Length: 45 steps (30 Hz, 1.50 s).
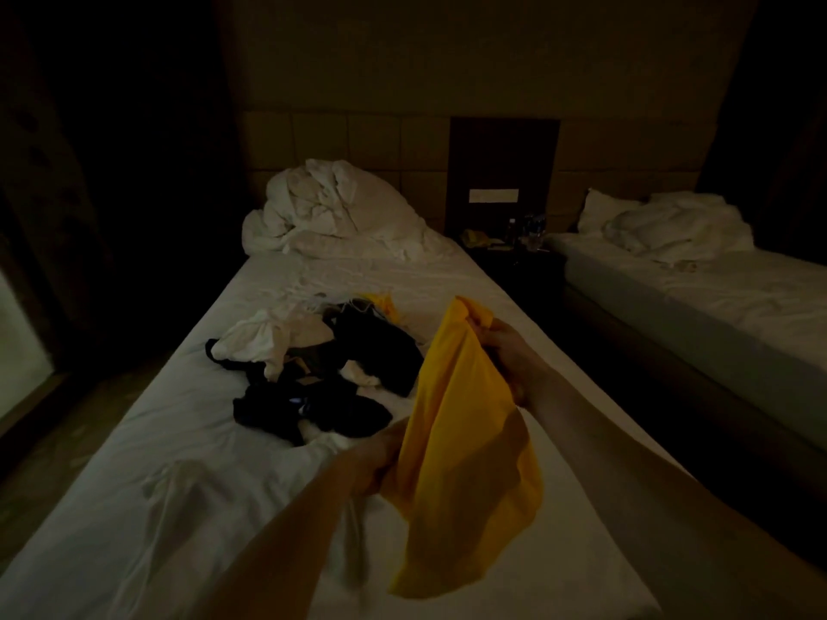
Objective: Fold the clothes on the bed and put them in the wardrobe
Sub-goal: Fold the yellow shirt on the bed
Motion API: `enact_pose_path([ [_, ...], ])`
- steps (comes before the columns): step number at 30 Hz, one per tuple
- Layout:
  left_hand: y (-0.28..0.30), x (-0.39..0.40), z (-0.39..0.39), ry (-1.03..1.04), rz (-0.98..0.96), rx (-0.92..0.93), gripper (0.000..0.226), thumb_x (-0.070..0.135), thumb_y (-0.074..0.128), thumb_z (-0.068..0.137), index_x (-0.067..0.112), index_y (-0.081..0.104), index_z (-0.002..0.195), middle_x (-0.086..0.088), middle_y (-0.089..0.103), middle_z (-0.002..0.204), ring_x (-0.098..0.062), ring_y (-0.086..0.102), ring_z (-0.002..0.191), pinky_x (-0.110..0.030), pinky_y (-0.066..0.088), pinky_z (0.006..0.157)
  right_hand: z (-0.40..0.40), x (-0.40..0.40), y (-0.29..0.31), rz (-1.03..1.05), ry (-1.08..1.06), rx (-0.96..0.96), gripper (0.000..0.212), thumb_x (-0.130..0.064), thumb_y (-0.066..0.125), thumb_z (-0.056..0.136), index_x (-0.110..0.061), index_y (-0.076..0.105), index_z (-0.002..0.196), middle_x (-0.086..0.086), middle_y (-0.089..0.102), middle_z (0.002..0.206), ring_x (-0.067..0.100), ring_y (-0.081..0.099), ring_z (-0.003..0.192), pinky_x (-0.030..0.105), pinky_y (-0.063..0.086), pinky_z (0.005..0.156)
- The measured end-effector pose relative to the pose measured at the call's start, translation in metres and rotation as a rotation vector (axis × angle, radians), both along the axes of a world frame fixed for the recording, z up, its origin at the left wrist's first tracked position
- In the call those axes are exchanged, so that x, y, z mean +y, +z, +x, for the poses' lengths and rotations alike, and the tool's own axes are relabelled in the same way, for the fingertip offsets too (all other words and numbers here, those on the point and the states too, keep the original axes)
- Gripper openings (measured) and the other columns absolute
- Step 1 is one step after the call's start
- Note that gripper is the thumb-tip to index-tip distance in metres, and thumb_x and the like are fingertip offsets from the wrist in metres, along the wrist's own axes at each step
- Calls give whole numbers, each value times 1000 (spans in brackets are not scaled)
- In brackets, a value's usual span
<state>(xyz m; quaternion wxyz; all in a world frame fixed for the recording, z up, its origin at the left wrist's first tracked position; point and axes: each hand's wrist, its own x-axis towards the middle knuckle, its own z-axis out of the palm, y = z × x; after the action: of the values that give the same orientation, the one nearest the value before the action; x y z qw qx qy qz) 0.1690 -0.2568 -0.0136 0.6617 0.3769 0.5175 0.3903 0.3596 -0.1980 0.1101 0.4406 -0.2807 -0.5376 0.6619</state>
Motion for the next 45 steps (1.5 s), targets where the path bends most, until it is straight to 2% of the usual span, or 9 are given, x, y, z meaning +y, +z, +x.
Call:
enact_pose_path([
  [3,5,3,-29,99,67,114,28,11,49,100,16,55,127,-18,67,113,-36,67,97,-57,54,85,0,2,-5,-17,-21,-20,18,-11,46,100,-8,63,98,4,73,72,20,71,67,33,57,58],
  [9,41,-16,-102,424,205,149,44,30,73,81,10,62,119,-12,69,110,-31,66,101,-48,53,90,-8,7,-9,-43,-13,-74,18,-14,54,96,-13,69,106,8,75,97,25,72,89,41,57,73],
  [15,94,-52,-149,614,366,105,18,14,61,93,9,65,110,-9,73,89,-25,70,80,-38,55,67,-37,-1,1,29,-18,-154,25,-14,58,96,-15,66,119,8,70,116,26,67,105,44,54,85],
  [19,117,-92,-180,701,425,216,9,11,68,87,12,70,96,-13,71,95,-23,71,78,-39,56,72,-69,-17,6,95,-36,-225,20,-19,63,94,-18,68,113,7,70,116,28,66,106,51,52,91],
  [25,129,-164,-218,694,450,409,24,20,75,78,8,70,99,-20,69,103,-34,69,93,-48,57,81,-117,-50,-3,66,48,-191,20,-8,67,90,-20,72,104,3,73,105,23,70,95,40,56,75],
  [34,72,-168,-282,621,207,526,27,30,59,94,7,64,106,-17,69,97,-32,69,85,-44,59,76,-182,-52,-63,-122,50,-387,19,-7,71,87,-10,66,105,6,67,94,21,64,84,37,54,70],
  [39,11,-110,-298,582,77,650,10,20,61,95,10,62,94,-18,64,97,-32,64,86,-48,55,82,-205,-12,-121,-133,-62,-570,18,-10,70,87,-18,57,96,6,61,98,25,58,91,51,51,92],
  [42,-22,-67,-306,580,58,776,13,20,62,94,7,62,93,-16,64,86,-20,64,63,-34,56,54,-217,23,-151,-64,-160,-746,12,-16,71,86,-15,61,91,12,64,108,32,60,102,52,51,94],
  [45,-49,-31,-318,575,51,854,18,21,65,91,3,64,93,-11,64,69,-9,53,33,-21,40,33,-228,52,-178,28,-185,-919,16,-18,69,88,-10,61,100,10,62,106,33,59,108,40,50,88],
])
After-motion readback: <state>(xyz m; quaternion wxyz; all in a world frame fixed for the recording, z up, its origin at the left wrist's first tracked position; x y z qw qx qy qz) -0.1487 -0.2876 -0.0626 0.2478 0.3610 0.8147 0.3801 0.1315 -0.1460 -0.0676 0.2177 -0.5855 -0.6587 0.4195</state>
